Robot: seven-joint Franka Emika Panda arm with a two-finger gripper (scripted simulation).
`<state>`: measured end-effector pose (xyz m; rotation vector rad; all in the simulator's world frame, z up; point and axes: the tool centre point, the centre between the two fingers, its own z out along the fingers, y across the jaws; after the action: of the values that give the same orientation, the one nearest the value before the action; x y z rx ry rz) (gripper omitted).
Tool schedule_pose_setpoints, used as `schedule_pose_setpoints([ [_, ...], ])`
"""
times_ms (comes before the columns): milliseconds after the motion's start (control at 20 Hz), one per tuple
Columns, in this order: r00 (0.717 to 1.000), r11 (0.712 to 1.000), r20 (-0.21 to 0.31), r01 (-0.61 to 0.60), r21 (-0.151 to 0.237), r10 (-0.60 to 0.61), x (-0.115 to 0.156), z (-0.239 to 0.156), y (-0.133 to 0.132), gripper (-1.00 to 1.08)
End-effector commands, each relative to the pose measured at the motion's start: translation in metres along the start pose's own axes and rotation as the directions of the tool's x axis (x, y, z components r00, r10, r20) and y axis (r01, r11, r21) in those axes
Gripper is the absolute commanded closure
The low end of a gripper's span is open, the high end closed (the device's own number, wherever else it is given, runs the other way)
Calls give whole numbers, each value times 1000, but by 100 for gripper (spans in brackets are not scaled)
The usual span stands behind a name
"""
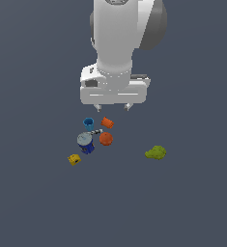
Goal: Pick up a designated object from a clutter of objects.
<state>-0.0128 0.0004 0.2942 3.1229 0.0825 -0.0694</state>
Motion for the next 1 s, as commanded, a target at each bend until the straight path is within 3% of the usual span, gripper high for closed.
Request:
schedule_pose_setpoints([
  [0,1000,1000,0,0,0,0,0,0,0,-92],
  [500,997,997,-12,70,-13,-70,-1,-7,-33,-92],
  [950,1000,1000,-13,15,-2,-15,7,2,-24,-92],
])
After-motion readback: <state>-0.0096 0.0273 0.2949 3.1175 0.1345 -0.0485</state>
